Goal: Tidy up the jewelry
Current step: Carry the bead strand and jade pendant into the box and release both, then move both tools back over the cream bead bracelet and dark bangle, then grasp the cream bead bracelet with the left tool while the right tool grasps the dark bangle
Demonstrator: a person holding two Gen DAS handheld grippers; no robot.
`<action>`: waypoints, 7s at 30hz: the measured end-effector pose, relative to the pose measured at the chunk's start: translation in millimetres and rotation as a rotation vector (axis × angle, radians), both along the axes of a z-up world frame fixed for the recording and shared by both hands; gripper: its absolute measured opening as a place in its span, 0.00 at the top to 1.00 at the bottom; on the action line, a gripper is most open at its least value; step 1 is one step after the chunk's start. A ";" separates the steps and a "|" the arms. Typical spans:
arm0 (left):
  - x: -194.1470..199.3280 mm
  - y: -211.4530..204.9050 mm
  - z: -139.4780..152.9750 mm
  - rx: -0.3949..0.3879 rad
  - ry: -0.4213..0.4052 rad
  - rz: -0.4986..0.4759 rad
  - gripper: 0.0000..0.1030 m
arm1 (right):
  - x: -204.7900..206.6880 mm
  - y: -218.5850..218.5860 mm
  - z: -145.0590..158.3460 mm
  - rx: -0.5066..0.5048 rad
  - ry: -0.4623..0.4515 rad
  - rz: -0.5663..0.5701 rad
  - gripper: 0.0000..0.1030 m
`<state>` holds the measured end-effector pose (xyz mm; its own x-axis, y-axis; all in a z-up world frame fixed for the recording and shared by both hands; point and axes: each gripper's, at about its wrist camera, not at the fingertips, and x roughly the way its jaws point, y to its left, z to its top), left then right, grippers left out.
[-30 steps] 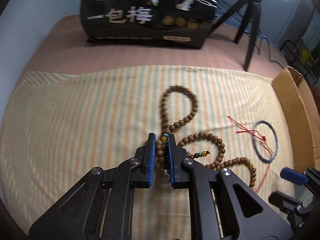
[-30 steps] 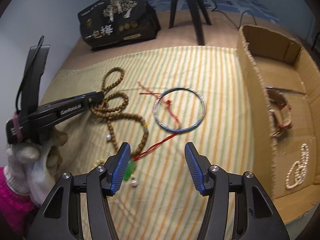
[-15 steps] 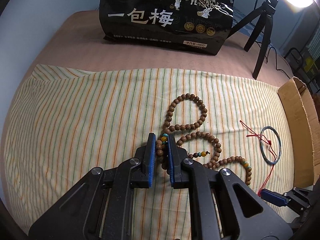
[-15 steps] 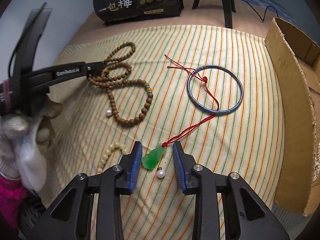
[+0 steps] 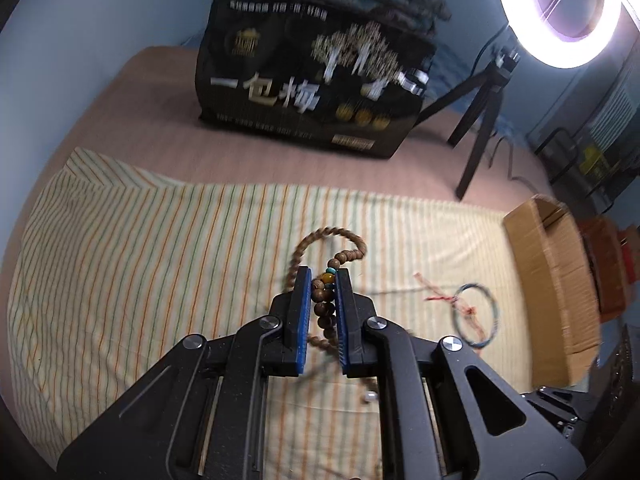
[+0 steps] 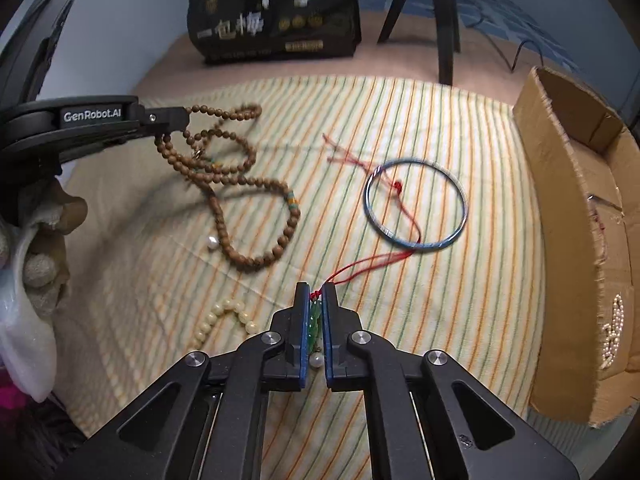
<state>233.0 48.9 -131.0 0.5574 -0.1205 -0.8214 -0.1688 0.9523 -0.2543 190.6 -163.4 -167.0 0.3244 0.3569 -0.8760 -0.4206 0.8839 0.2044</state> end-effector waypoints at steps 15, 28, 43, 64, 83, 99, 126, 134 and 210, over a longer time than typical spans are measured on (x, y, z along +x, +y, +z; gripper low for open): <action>-27.3 3.6 88.5 -0.067 -0.187 -0.016 0.91 | -11.7 -50.1 78.8 0.166 -0.159 -0.080 0.96; -40.5 -45.5 141.8 -0.063 -0.299 -0.134 0.91 | -27.2 -103.4 134.9 0.218 -0.328 -0.170 0.96; -15.1 -124.6 196.1 -0.101 -0.391 -0.279 0.91 | -25.4 -192.0 146.5 0.230 -0.391 -0.355 0.96; 54.3 -242.7 208.8 -0.090 -0.392 -0.427 0.91 | -9.1 -248.4 119.0 0.164 -0.354 -0.447 0.96; 107.1 -319.8 122.3 -0.074 -0.252 -0.496 0.91 | 17.3 -268.4 70.2 0.129 -0.219 -0.495 0.96; 116.5 -333.3 67.6 -0.020 -0.131 -0.546 0.90 | 26.8 -255.4 48.2 0.070 -0.171 -0.455 0.96; 61.8 -264.6 117.3 0.018 -0.225 -0.499 0.63 | 2.5 -224.6 90.1 -0.005 -0.269 -0.410 0.51; 31.3 -218.2 136.3 0.049 -0.267 -0.476 0.46 | -7.9 -214.6 99.6 -0.008 -0.298 -0.388 0.50; -94.3 -73.5 -61.2 0.133 0.043 -0.354 0.88 | 69.3 -19.3 -23.2 -0.121 -0.001 -0.139 0.31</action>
<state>138.7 -24.7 -192.2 0.4655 -0.1904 -0.8643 0.1690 0.9777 -0.1244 260.0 -182.8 -190.2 0.3638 0.2003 -0.9097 -0.2931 0.9516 0.0923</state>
